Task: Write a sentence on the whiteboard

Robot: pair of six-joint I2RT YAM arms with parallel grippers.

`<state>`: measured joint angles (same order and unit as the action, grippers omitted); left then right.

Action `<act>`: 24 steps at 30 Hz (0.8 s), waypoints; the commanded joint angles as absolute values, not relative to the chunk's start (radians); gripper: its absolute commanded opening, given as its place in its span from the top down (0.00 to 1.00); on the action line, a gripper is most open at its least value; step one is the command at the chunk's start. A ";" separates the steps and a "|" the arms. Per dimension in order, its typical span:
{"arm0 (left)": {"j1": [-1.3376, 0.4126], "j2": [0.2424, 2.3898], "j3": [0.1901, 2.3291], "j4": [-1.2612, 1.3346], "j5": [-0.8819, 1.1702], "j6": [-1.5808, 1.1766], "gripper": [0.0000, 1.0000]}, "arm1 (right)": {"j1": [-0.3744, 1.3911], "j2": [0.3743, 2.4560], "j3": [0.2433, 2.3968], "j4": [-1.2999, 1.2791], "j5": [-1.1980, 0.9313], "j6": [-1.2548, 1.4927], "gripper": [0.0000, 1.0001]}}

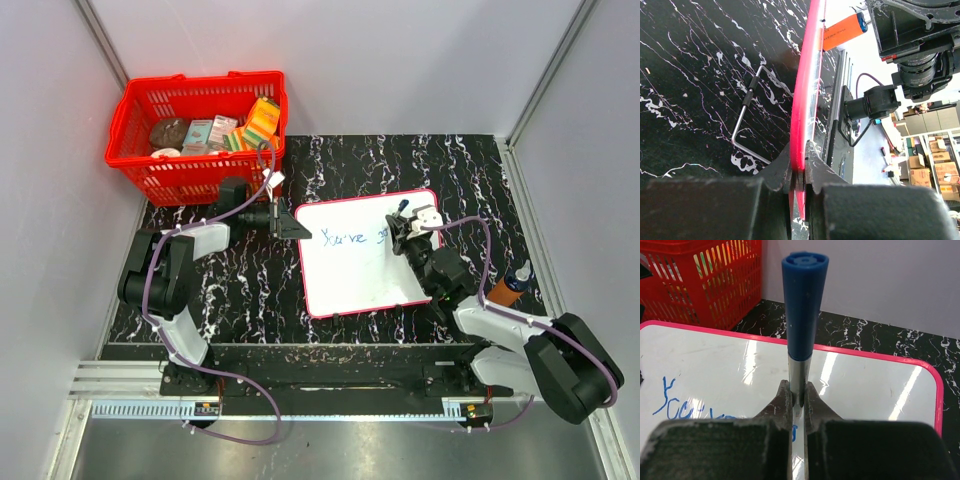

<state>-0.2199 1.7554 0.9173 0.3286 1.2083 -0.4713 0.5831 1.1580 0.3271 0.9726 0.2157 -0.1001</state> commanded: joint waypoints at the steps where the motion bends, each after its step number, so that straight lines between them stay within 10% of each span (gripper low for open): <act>1: -0.245 1.740 0.925 0.307 1.123 -0.305 1.00 | 0.589 1.158 0.354 1.008 0.204 -0.115 1.00; 24: -0.249 1.736 0.920 0.287 1.114 -0.290 1.00 | 0.581 1.031 0.333 0.914 0.262 -0.048 1.00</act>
